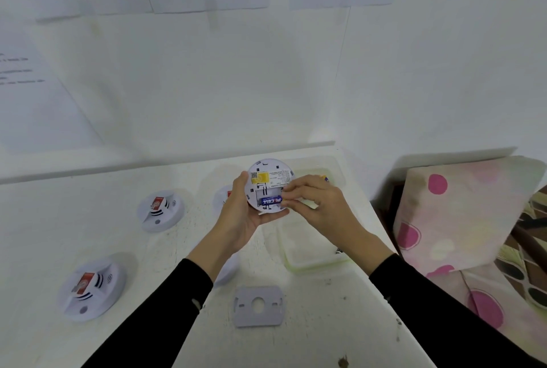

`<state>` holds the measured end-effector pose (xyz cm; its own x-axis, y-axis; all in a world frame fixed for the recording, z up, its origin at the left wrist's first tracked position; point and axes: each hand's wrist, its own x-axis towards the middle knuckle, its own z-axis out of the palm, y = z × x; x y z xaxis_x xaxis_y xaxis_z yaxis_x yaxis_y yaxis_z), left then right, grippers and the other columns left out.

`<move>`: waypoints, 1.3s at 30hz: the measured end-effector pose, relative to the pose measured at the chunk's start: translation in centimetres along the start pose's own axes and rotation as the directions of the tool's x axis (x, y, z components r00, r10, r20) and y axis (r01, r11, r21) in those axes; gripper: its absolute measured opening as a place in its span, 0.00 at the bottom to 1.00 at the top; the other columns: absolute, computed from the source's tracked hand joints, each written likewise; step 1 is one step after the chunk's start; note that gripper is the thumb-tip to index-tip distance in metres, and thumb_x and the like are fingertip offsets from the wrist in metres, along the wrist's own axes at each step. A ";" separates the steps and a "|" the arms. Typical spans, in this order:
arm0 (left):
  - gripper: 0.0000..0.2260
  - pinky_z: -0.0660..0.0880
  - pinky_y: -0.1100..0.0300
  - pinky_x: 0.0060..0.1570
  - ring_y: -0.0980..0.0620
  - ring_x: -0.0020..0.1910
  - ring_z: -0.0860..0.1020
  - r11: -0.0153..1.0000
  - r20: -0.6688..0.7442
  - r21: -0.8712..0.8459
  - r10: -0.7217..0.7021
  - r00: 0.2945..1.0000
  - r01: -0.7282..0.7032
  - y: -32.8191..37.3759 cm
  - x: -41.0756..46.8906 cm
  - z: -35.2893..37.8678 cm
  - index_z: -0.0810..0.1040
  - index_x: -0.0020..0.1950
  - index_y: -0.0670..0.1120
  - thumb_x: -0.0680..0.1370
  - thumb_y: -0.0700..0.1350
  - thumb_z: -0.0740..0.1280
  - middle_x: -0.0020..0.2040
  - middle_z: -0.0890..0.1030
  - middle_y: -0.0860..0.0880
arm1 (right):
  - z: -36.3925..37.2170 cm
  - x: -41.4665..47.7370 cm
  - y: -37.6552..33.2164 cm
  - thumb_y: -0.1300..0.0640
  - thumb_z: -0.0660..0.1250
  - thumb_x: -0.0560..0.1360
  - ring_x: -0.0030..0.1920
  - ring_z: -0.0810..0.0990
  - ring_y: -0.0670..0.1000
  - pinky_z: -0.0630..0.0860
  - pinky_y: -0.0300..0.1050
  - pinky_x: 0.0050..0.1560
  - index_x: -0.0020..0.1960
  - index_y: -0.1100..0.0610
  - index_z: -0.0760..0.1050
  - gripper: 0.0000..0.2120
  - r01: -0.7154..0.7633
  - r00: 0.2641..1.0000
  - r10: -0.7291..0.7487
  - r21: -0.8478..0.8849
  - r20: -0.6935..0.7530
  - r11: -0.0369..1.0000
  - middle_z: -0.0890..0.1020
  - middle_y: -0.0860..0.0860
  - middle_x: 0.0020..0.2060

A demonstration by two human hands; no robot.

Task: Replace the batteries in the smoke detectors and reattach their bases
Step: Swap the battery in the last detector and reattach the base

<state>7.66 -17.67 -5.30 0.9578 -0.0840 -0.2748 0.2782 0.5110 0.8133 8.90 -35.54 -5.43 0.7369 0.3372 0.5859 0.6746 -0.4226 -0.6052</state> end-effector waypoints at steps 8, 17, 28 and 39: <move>0.22 0.82 0.49 0.41 0.43 0.53 0.84 0.990 -0.027 0.130 0.065 0.998 -0.061 -0.2 -0.2 0.2 0.73 0.69 0.45 0.85 0.57 0.51 0.56 0.85 0.44 | 0.3 -0.1 -0.5 0.54 0.70 0.73 0.42 0.73 0.46 0.69 0.34 0.45 0.49 0.57 0.84 0.09 0.041 0.999 -0.041 -0.021 -0.001 0.999 0.76 0.51 0.39; 0.22 0.82 0.48 0.43 0.42 0.54 0.84 0.996 -0.033 0.079 0.053 0.998 -0.050 0.0 -0.8 0.7 0.75 0.67 0.45 0.85 0.56 0.51 0.56 0.85 0.42 | -0.1 0.6 -0.3 0.55 0.73 0.72 0.42 0.73 0.46 0.68 0.32 0.46 0.48 0.56 0.85 0.07 -0.054 0.996 0.051 0.040 0.071 0.998 0.73 0.47 0.38; 0.23 0.83 0.46 0.44 0.39 0.55 0.83 0.995 0.017 0.094 0.012 1.000 -0.014 0.4 -0.7 0.4 0.74 0.68 0.44 0.84 0.57 0.52 0.58 0.84 0.41 | -2.0 0.7 -1.0 0.64 0.66 0.77 0.35 0.70 0.43 0.67 0.33 0.38 0.42 0.61 0.77 0.05 -0.141 0.990 0.143 0.153 -0.002 0.978 0.75 0.48 0.35; 0.24 0.82 0.43 0.44 0.32 0.62 0.78 0.983 0.098 -0.118 -0.132 0.986 0.143 -0.1 -0.5 -0.4 0.72 0.72 0.44 0.81 0.57 0.58 0.66 0.78 0.37 | -5.4 -1.7 3.4 0.53 0.68 0.74 0.56 0.67 0.50 0.59 0.41 0.53 0.54 0.42 0.81 0.11 0.114 0.517 0.527 -0.664 0.675 0.739 0.75 0.41 0.46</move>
<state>7.10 -17.36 -5.40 0.9152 -0.2345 -0.3277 0.4018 0.5914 0.6991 9.72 -42.09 -5.64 0.7657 0.5195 -0.3791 0.5537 -0.8324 -0.0224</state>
